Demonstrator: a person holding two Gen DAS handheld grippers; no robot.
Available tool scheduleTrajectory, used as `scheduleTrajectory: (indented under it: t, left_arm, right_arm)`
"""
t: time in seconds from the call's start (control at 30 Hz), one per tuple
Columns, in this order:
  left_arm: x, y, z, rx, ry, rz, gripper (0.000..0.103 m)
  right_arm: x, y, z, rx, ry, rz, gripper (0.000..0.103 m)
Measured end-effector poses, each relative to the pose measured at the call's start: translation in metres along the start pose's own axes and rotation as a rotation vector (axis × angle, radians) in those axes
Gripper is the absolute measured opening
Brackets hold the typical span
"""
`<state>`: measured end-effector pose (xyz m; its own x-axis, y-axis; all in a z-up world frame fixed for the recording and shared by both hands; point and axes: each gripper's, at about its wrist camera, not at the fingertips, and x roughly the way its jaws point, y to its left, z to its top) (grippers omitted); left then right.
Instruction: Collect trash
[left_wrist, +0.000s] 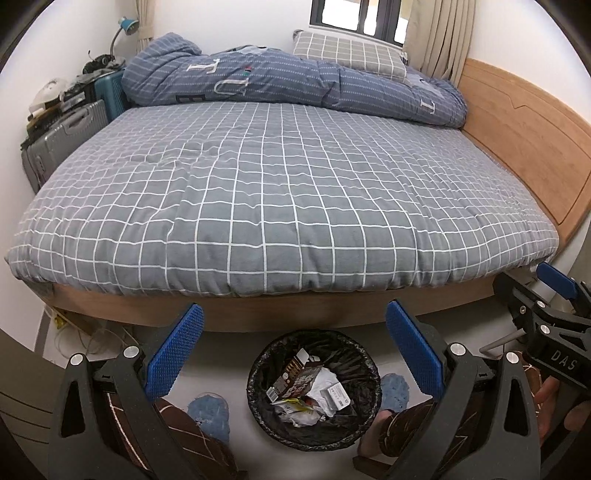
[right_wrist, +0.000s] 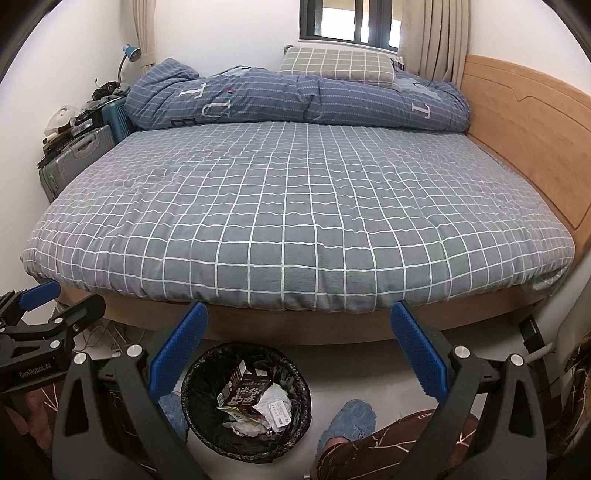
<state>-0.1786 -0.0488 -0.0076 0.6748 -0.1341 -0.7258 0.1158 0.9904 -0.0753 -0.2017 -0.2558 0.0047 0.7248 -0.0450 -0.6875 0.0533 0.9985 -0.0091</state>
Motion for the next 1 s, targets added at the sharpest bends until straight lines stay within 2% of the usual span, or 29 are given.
scheduleTrajectory:
  t: [0.43, 0.8, 1.0]
  left_arm:
    - [0.0007, 0.0012, -0.0015, -0.007, 0.021, -0.007, 0.097]
    - [-0.0027, -0.0012, -0.0012, 0.002, 0.018, 0.024, 0.097]
    - [-0.0010, 0.0015, -0.0016, -0.015, 0.039, 0.004, 0.097]
  right_arm:
    - [-0.0022, 0.0038, 0.0003, -0.001, -0.004, 0.000, 0.095]
    - [-0.0027, 0.0054, -0.0012, 0.001, 0.003, 0.002, 0.095]
    - [-0.0036, 0.0073, -0.0027, 0.002, 0.007, 0.007, 0.095]
